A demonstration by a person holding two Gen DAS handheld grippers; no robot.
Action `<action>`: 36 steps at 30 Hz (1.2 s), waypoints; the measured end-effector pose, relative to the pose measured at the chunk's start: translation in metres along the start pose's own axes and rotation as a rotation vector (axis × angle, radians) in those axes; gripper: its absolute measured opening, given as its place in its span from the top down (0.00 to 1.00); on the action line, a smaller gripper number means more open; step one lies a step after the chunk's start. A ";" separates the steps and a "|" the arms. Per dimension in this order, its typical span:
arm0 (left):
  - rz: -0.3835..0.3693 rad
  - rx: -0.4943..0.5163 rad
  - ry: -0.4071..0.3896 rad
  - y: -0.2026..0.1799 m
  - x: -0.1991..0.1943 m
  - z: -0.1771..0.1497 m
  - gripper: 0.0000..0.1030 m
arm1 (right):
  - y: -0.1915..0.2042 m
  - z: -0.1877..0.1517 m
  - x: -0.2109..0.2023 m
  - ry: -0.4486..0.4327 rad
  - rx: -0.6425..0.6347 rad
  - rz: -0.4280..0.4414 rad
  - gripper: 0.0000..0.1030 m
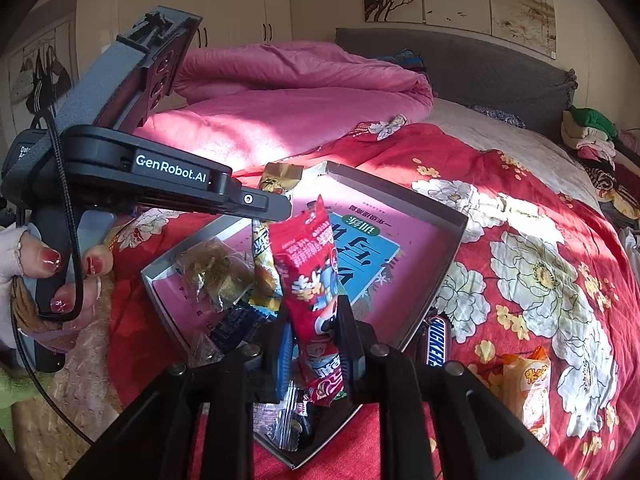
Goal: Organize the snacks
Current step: 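Lower both snacks onto the tray and open both tools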
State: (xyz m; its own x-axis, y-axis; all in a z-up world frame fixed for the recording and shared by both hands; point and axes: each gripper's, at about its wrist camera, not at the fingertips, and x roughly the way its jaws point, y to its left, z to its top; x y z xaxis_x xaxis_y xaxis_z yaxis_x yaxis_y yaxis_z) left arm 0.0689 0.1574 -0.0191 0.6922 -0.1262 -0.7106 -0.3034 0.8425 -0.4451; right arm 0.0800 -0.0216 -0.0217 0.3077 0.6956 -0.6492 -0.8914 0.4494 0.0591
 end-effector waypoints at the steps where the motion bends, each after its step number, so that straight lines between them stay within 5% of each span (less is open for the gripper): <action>1: 0.000 -0.005 0.002 0.001 0.000 0.000 0.90 | 0.000 0.000 -0.001 -0.001 0.003 0.003 0.77; 9: 0.003 -0.033 -0.014 0.005 -0.004 0.002 0.78 | -0.007 0.000 -0.013 -0.028 0.036 0.010 0.69; 13: -0.006 -0.032 -0.037 0.004 -0.009 0.004 0.56 | -0.014 0.000 -0.020 -0.045 0.056 -0.007 0.67; 25: -0.044 0.000 -0.153 -0.009 -0.037 0.013 0.45 | -0.058 -0.007 -0.054 -0.102 0.167 -0.095 0.58; 36: -0.104 0.097 -0.105 -0.056 -0.034 0.005 0.38 | -0.110 -0.023 -0.092 -0.150 0.295 -0.196 0.53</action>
State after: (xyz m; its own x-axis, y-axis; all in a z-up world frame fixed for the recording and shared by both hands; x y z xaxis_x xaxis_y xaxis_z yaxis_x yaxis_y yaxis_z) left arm 0.0655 0.1171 0.0333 0.7829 -0.1643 -0.6001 -0.1655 0.8747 -0.4554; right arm 0.1420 -0.1474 0.0143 0.5274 0.6449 -0.5531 -0.6833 0.7089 0.1751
